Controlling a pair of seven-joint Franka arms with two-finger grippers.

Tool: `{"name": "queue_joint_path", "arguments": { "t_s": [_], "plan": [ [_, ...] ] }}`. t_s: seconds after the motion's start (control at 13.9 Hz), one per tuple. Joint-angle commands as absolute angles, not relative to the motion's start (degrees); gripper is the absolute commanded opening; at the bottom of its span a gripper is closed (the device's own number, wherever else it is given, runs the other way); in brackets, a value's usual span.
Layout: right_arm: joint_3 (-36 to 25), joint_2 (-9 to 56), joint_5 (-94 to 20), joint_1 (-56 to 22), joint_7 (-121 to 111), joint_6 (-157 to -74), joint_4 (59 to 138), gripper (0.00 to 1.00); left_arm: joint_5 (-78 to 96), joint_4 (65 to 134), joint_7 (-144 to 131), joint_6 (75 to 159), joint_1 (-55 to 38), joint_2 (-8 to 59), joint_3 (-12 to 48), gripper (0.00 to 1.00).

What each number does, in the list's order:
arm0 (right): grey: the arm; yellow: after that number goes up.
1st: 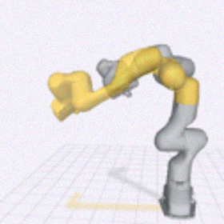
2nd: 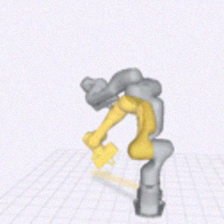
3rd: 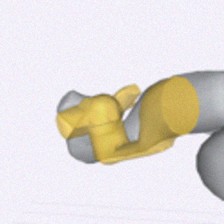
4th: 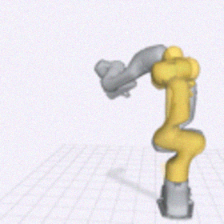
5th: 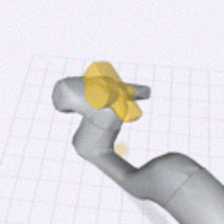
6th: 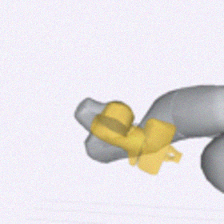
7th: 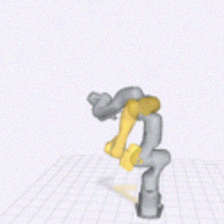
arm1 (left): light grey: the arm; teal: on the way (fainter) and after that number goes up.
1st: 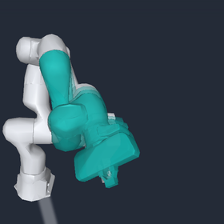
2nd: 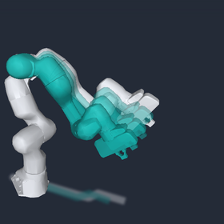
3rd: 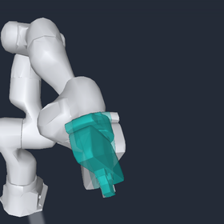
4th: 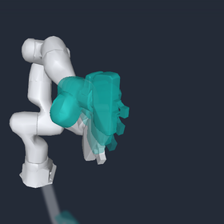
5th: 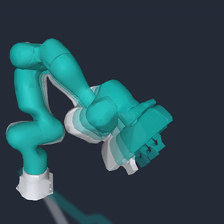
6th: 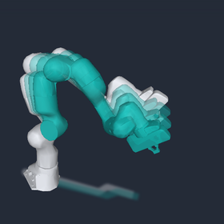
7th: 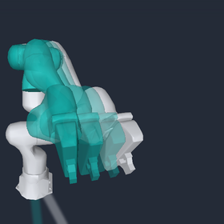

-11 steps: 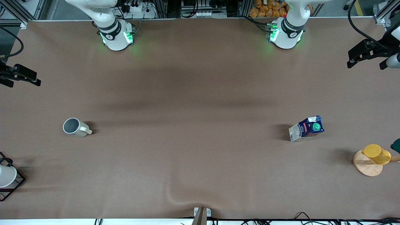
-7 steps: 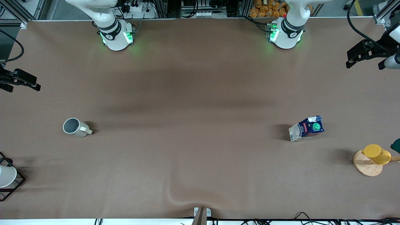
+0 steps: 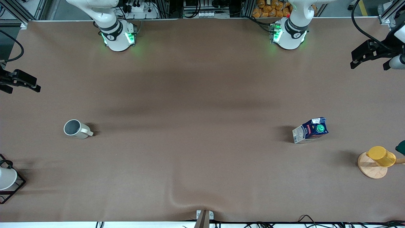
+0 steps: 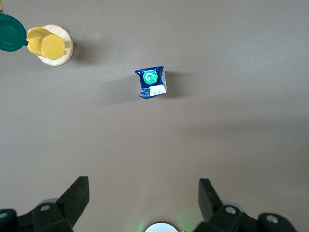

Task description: Place milk next to cup

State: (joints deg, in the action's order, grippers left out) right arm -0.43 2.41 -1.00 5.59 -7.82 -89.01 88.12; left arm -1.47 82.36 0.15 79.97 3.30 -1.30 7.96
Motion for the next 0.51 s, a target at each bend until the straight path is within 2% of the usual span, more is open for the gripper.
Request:
{"name": "queue_joint_path", "arguments": {
  "t_s": [0.0,0.43],
  "plan": [
    [0.4,4.1,-1.0,6.9,-8.5,-88.5,86.7,1.00,-2.3,83.2,2.0,79.5,3.4,-2.5,8.2,1.00],
    [0.5,6.0,-0.6,6.9,-8.6,-88.4,85.4,1.00,-0.7,83.2,2.0,81.0,5.9,-0.3,7.6,1.00]
  ]
}}
